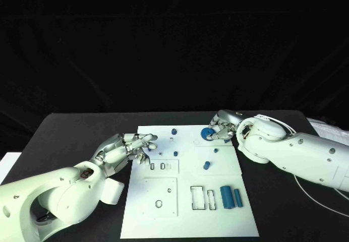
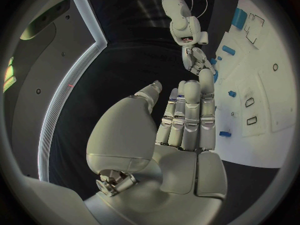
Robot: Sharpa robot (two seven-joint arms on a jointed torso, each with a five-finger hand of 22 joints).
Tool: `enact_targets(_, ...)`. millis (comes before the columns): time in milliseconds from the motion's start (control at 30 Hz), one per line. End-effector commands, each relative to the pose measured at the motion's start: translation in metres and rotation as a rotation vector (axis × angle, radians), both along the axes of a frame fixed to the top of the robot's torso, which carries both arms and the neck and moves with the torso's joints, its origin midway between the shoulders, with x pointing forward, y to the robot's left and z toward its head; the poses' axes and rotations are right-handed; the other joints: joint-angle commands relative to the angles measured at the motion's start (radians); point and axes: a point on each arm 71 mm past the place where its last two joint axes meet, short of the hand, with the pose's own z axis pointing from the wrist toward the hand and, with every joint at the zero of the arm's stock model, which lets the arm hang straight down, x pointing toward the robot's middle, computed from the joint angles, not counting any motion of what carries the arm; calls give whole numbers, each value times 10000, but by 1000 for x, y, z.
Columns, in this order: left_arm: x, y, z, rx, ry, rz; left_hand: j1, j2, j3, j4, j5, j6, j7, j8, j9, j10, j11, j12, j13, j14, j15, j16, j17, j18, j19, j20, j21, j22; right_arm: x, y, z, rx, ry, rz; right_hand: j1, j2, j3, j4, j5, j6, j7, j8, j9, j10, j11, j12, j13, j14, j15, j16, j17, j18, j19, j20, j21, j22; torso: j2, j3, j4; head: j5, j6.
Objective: Assemble the parts on the task board
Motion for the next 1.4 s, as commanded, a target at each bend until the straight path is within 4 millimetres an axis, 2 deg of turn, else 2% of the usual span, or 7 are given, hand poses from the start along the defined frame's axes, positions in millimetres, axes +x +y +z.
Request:
enact_targets(33,-1,-2,1,-94,-62,-233,10,17,9,-65,-26,-52,19,-53,-16,-74,2,-34,12,-67,8,-25,-11,25,-66,29,-37,17,0,3,-1,-391,-8,115,66,91,24,34,68,91,-1,71,11,82,-23,56,30,743,18,65,1001,-141,398,74,48,1645,7,2,10,-1,-13)
enact_targets(167,-1,-2,1,-101,-60,-251,10,17,9,-65,-26,-52,19,-53,-16,-74,2,-34,12,-67,8,-25,-11,25,-66,29,-37,17,-1,6,-1,-498,-148,124,178,292,138,-3,-45,233,-24,130,21,114,-48,105,117,749,-1,95,1048,-155,436,57,75,1708,3,-5,21,7,-26)
enact_targets(367,-1,-3,1,-112,-57,-278,30,30,22,-85,-24,-53,22,-52,-12,-80,5,-31,18,-74,11,-39,-19,27,-88,36,-28,25,-1,6,-1,-864,-527,91,948,822,922,-487,-1124,966,-259,427,156,202,-257,214,307,768,-174,171,1176,-189,533,-70,142,1865,1,-4,-5,45,-38)
enact_targets(433,-1,-3,1,-126,-60,-306,30,30,22,-85,-24,-53,22,-52,-12,-80,5,-31,18,-74,11,-39,-19,27,-88,36,-28,25,-1,7,0,-936,-624,104,1047,859,1110,-612,-1236,1079,-306,453,176,214,-294,206,324,767,-205,173,1183,-194,543,-109,150,1885,1,-3,-1,45,-39)
enact_targets(800,-1,-3,2,-151,-62,-357,34,31,25,-90,-24,-54,23,-52,-12,-82,6,-31,19,-78,12,-47,-27,28,-92,37,-26,27,-11,23,8,-519,-1547,677,800,674,1678,-867,-960,1205,-321,350,180,182,-318,15,281,751,-234,126,1132,-199,550,-163,157,1909,8,-2,21,79,-16)
enact_targets(1033,-1,-3,2,-154,-51,-380,34,31,25,-90,-24,-54,23,-52,-12,-82,6,-31,19,-78,12,-47,-27,28,-92,37,-26,27,-22,47,15,-33,-1812,1227,543,548,1874,-859,-867,1109,-273,206,144,143,-282,-104,235,740,-208,90,1086,-196,540,-150,152,1899,9,-8,-2,212,-25)
enact_targets(1400,-1,-4,1,-166,-40,-428,52,29,31,-108,-24,-61,24,-54,-12,-92,7,-33,20,-87,14,-63,-41,29,-105,40,-21,31,-28,94,19,308,-2089,2131,366,473,2005,-841,-861,1052,-235,100,120,150,-250,-121,255,739,-182,80,1079,-197,541,-127,153,1903,18,-8,33,193,-46)
